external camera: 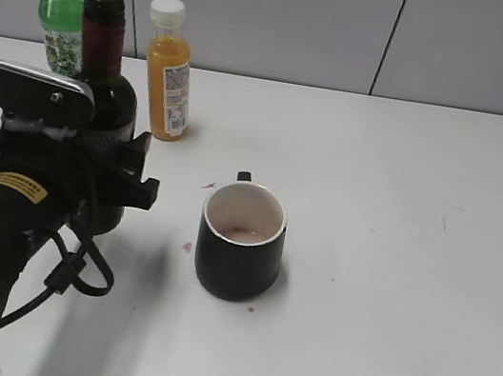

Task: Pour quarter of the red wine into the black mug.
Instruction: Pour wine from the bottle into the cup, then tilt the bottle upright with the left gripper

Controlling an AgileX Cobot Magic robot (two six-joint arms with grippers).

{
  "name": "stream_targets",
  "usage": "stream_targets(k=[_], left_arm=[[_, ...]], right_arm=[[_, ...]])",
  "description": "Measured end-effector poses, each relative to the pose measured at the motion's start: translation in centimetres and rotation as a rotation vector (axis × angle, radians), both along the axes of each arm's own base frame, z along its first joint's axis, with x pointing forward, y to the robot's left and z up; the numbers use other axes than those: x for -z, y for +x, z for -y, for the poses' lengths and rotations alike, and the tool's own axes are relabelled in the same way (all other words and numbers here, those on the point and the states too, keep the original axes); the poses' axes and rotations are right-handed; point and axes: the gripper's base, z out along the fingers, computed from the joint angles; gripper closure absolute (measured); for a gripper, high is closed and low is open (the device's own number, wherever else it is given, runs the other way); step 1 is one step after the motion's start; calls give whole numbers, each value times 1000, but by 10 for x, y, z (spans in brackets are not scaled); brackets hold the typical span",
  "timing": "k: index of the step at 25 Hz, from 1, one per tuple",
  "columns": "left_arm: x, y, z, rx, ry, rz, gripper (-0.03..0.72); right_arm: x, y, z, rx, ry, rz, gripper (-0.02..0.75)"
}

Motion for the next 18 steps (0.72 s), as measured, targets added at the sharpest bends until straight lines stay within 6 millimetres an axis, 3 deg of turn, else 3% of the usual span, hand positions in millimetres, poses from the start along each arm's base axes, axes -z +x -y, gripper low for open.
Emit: stream_targets(k=[11, 18], left_arm=[[0, -1, -1, 10, 76, 7, 148], [1, -1, -7, 5, 312, -17, 148]], right_arm=[[0, 0, 0, 0, 0, 0, 152], [0, 0, 0, 0, 0, 0, 152]])
